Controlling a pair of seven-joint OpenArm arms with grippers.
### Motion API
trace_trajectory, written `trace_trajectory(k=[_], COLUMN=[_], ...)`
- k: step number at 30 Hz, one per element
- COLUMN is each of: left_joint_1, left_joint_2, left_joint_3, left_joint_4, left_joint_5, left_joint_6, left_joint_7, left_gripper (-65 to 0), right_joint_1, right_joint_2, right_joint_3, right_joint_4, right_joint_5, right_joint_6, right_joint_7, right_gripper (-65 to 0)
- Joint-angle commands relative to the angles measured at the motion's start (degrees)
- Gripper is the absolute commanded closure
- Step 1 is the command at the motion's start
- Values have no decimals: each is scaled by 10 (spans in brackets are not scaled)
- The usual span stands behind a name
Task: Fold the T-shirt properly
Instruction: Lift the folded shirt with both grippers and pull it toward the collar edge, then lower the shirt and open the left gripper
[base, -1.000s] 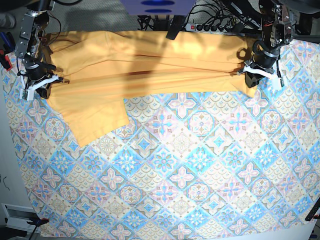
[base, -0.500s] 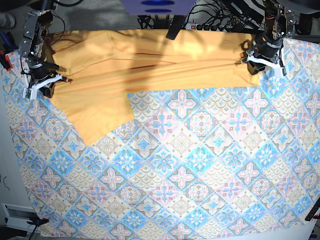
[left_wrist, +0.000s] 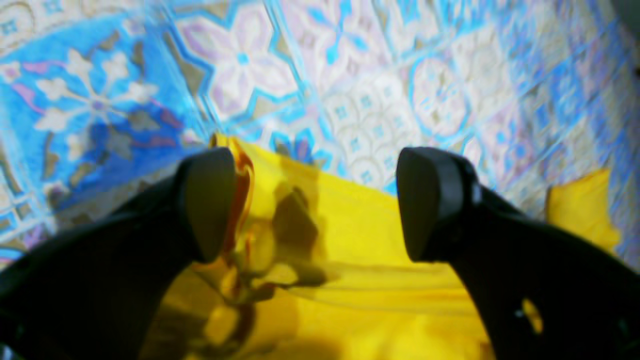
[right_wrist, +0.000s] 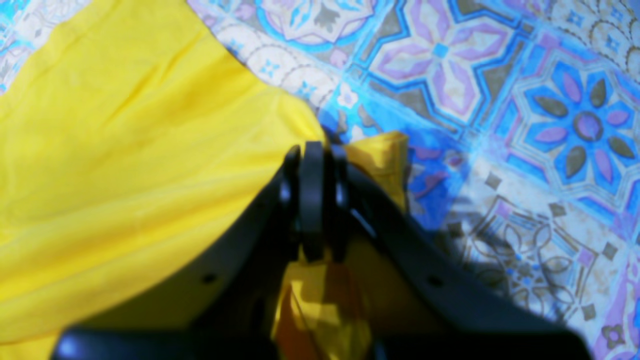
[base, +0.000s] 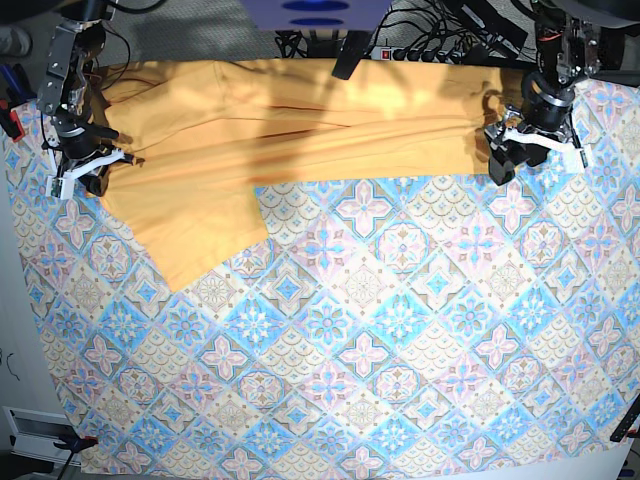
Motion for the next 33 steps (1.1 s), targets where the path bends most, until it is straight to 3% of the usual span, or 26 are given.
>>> trace_trajectory(k=[1, 10, 20, 33], left_joint_1=[-14, -112, -89, -72], left_joint_2=[-5, 34, 44, 36], left_joint_3=[-3, 48, 82, 37], left_joint_4=[8, -65, -57, -116], left_joint_5=[-5, -8, -5, -5], left_joint_6=[-6, -6, -6, -3], left_joint_7=[-5, -4, -4, -4], left_gripper=[-499, -498, -498, -498], right_joint_1=[4, 14, 14, 36], right_joint_2=[9, 8, 8, 8], right_joint_3=[5, 5, 5, 5], right_joint_4=[6, -10, -10, -10], right_joint_5=[2, 2, 2, 2], right_joint_6=[-1, -1, -1, -1], right_joint_7=[18, 20, 20, 17], right_gripper=[-2, -2, -2, -5])
